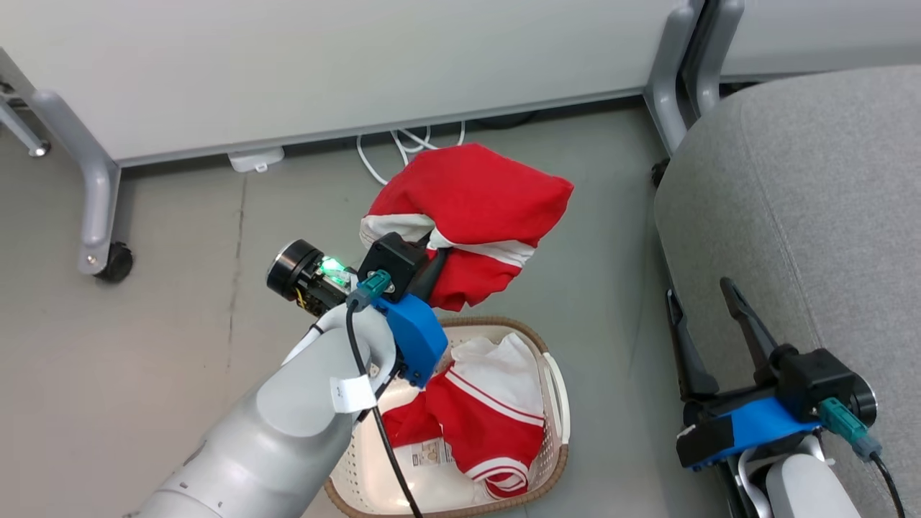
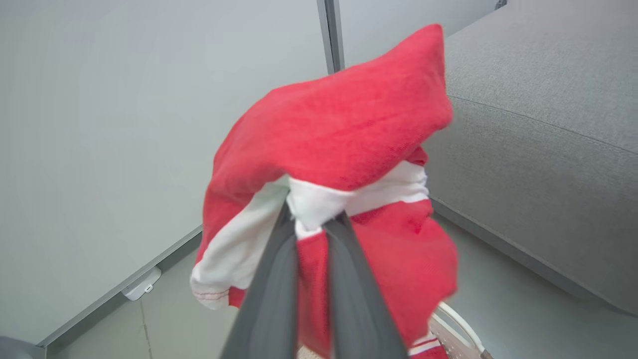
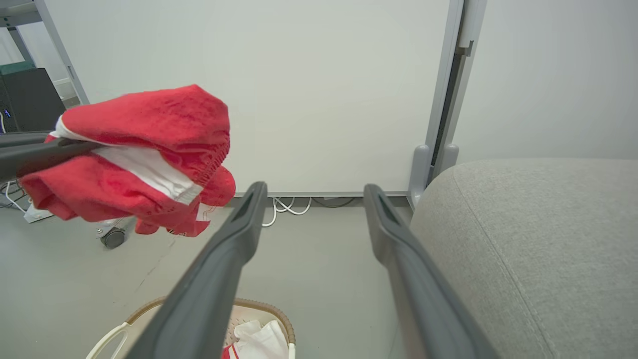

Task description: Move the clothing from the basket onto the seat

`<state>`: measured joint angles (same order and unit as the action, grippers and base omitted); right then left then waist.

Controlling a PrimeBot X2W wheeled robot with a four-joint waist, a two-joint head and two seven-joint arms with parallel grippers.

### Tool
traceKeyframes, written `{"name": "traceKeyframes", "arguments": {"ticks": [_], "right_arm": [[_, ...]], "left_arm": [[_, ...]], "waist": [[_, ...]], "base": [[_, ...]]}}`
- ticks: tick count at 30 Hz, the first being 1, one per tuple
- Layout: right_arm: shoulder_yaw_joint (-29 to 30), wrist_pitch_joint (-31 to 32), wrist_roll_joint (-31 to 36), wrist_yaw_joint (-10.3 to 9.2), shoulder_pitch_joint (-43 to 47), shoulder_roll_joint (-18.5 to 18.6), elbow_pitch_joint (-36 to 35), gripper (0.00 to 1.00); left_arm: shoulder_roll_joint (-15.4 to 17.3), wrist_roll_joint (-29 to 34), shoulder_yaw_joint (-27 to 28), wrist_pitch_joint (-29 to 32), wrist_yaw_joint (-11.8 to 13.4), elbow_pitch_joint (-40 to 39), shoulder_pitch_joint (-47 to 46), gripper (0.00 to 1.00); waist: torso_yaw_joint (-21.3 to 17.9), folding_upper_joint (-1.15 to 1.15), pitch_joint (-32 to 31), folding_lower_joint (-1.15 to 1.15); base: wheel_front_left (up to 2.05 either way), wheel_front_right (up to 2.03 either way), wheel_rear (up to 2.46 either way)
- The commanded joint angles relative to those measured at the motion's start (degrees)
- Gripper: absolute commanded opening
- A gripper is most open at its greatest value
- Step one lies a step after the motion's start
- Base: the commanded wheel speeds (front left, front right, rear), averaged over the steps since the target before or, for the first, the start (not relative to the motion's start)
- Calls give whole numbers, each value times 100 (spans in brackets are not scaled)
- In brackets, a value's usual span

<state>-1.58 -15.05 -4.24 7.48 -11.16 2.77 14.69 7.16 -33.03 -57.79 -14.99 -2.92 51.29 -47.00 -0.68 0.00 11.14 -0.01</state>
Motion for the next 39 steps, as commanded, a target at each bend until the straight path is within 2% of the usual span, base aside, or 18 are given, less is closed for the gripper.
{"name": "traceKeyframes", "arguments": {"ticks": [1,16,29,39], "right_arm": [[10,-20,15,3,123,20,15,100],[17,-20,-55,3,589,20,86,100],[-121,-20,-103,3,611,20,104,100],[-498,-20,-234,3,293,20,126,100]], "left_arm": [[39,48,113,-28,48,-128,109,0],[140,404,735,-29,101,-1169,918,0],[117,581,891,-29,29,-1322,1169,0],[75,714,966,-29,-18,-1361,1127,0]], "waist": [[36,0,-162,1],[213,0,-789,1],[308,0,-872,1],[355,0,-811,1]], "base": [[0,0,0],[0,0,0],[0,0,0],[0,0,0]]}}
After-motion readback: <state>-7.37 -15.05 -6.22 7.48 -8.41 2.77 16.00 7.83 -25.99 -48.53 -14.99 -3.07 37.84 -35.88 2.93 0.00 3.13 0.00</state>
